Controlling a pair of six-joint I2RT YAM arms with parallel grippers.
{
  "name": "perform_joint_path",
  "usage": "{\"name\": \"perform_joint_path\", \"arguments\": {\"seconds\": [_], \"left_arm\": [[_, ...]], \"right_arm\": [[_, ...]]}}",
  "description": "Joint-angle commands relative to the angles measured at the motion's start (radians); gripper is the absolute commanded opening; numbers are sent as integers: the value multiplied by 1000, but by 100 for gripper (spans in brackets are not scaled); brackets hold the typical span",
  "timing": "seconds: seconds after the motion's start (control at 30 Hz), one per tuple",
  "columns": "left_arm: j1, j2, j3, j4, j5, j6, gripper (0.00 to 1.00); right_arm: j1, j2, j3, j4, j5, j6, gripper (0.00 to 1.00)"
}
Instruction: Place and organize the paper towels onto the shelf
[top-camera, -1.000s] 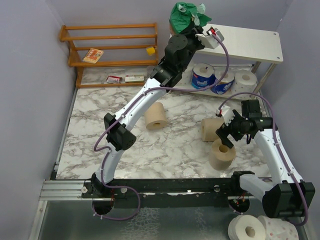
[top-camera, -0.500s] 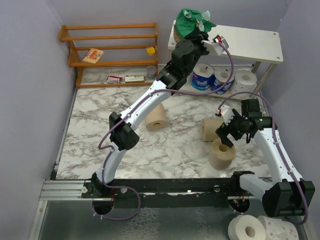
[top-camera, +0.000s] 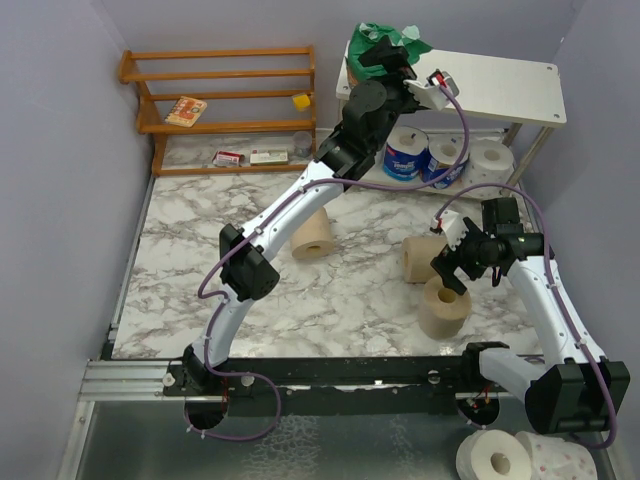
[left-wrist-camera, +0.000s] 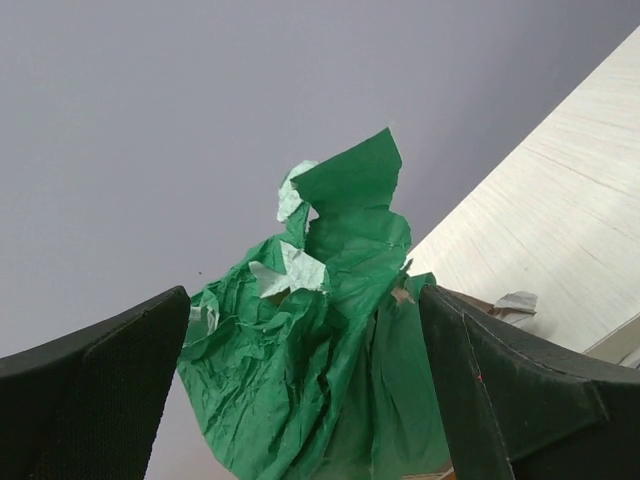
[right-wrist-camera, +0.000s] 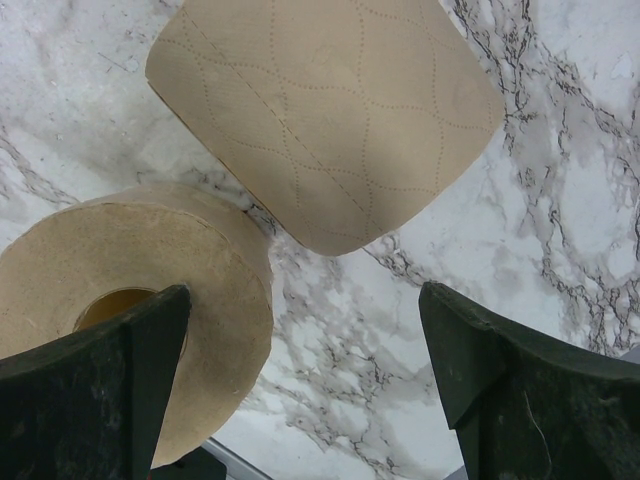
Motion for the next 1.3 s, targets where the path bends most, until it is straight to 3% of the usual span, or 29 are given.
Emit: {"name": "perform_joint_path", "arguments": {"seconds": [0.0,0.23,0.37,0.5,0.57,0.63,0.73,0.83,0.9,1.0,1.13,1.27], "left_arm": [[-19,-68,11,83,-43,23,99],[-101,-120,34,230,-103,124,99],[-188,-156,68,243,-114,230,99],[-281,-220,48,213,-217,299,99],[-297,-249,104,56,-273,193,99],[-296,-277,238,-219,-288,-40,99],[-290,-371,273,-687,-144,-427,99],[-255,-507,86,-894,50,-617,94],[-208,-607,-76,-960,196,-613,87],[-131,-735,-293,-993,312,-594,87],[-91,-889,-584,-1008,393,-554,86],[-58,-1007,-840,-963,397,-552,84]], "right_arm": [[-5,5,-34,12,27,-24,100],[-5,-21,-49,42,-7,0,100],[-5,-17,-65,86,-19,48,100],[-5,-19,-102,129,0,104,100],[-5,-35,-118,166,60,132,100],[-5,-66,-140,212,120,163,100],[-5,-118,-183,312,269,243,100],[-5,-154,-217,396,391,298,100],[-6,-148,-219,405,458,332,100],[-20,-148,-227,412,483,338,100],[-55,-174,-247,455,514,348,100],[-122,-233,-286,486,442,349,100]]}}
